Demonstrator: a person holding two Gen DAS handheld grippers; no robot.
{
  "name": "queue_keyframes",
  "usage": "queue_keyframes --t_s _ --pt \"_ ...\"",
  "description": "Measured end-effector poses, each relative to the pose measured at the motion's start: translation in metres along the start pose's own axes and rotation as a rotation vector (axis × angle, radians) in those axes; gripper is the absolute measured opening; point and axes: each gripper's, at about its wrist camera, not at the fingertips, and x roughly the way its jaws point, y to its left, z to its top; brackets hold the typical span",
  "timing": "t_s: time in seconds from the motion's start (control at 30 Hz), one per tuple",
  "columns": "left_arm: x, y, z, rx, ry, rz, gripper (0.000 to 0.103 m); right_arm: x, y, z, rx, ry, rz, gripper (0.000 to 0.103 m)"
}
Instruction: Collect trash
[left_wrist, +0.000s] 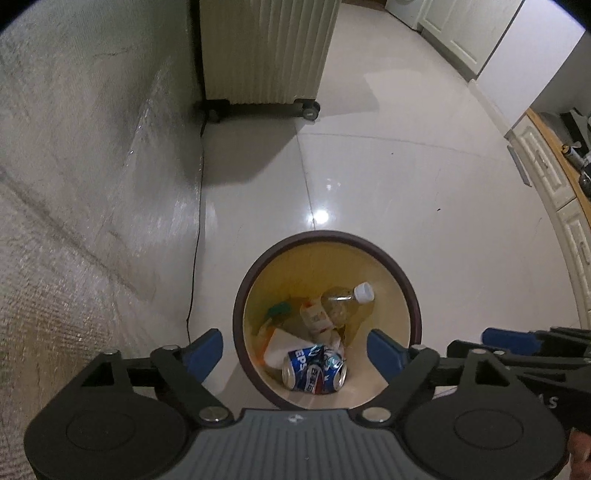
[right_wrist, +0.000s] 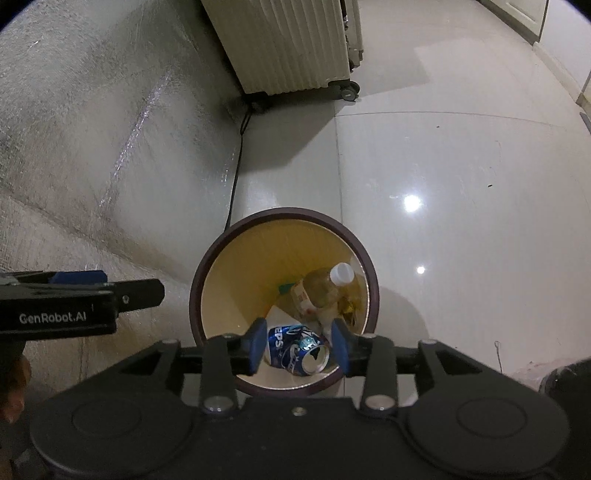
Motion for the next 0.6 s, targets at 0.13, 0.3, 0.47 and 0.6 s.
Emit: queue_keyframes --t_s 0.13,0.3,0.47,0.6 --pt "-0.003 0.006 -0.005 -0.012 0.014 0.016 0.096 -0.003 0.0 -0.001 -0.001 -0.009 -0.011 0.055" --pt "-0.009 0.011 -0.011 -0.024 0.023 0.031 0.103 -0.014 0.003 -0.004 -0.009 -0.02 -0.052 0.075" --pt "-0.02 0.012 -0.014 -0.024 0.015 0.033 0.103 -0.025 0.003 -0.008 -0.003 -0.033 -0.057 0.083" --pt "-0.033 0.011 -0.018 -0.017 -0.002 0.025 0.103 -0.038 0.004 -0.012 -0.004 -0.054 -0.076 0.102"
